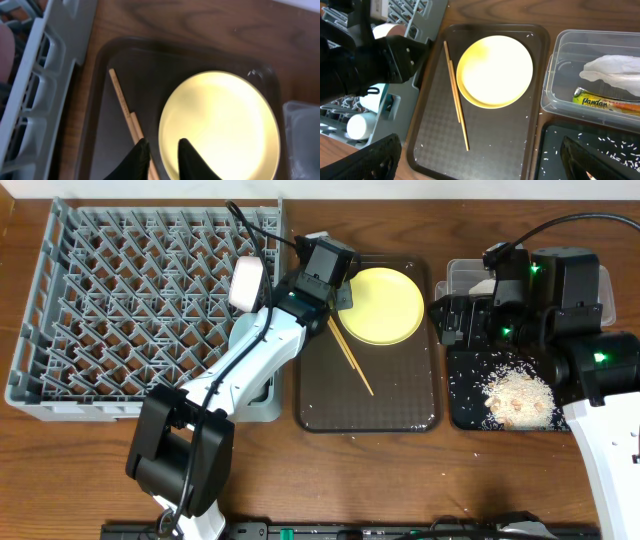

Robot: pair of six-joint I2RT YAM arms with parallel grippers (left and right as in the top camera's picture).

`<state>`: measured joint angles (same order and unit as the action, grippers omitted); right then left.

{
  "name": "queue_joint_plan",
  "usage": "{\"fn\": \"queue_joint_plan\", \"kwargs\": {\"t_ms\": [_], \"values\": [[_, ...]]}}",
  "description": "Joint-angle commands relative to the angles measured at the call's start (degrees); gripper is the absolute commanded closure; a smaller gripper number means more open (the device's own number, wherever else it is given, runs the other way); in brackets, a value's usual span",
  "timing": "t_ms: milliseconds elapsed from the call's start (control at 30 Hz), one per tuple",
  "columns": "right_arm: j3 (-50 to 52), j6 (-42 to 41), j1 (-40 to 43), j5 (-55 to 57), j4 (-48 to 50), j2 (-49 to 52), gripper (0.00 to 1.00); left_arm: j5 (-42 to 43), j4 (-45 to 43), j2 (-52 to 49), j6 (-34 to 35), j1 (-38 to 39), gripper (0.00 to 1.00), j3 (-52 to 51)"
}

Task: Sort waste into correct bins and load items into the dishwasher

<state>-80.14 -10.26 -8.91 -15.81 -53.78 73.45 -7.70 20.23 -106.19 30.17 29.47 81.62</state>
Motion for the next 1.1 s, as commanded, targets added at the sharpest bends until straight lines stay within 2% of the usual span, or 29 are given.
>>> {"fn": "queue_joint_plan", "kwargs": {"t_ms": [0,267,367,533,700,867,1067], "values": [[-0.3,-0.6,0.0,0.2,0.0,0.1,0.01,3.4,3.3,-0.9,0.5,0.3,0.75,1.2],[-0.3,-0.6,0.0,0.2,0.0,0.1,0.01,4.4,17.9,-0.9,-1.3,0.2,0.69,11.4],[-0.3,-0.6,0.0,0.2,0.0,0.1,0.01,7.4,21.6,-1.3,-2.5,0.2,0.68,16.0],[-0.3,-0.6,0.0,0.2,0.0,0.1,0.01,13.0,22.7,-4.7,-3.0,-0.2,0.66,18.9],[-0.3,-0.6,0.0,0.2,0.0,0.1,0.01,19.5,22.4,-12.4,-2.0,-1.2,0.63,18.9],[-0.3,-0.6,0.0,0.2,0.0,0.1,0.01,20.4,21.8,-19.6,0.3,-1.1,0.62,18.9],[-0.3,-0.6,0.0,0.2,0.0,0.1,0.01,20.3,20.9,-22.4,1.0,-1.1,0.62,18.9]]}}
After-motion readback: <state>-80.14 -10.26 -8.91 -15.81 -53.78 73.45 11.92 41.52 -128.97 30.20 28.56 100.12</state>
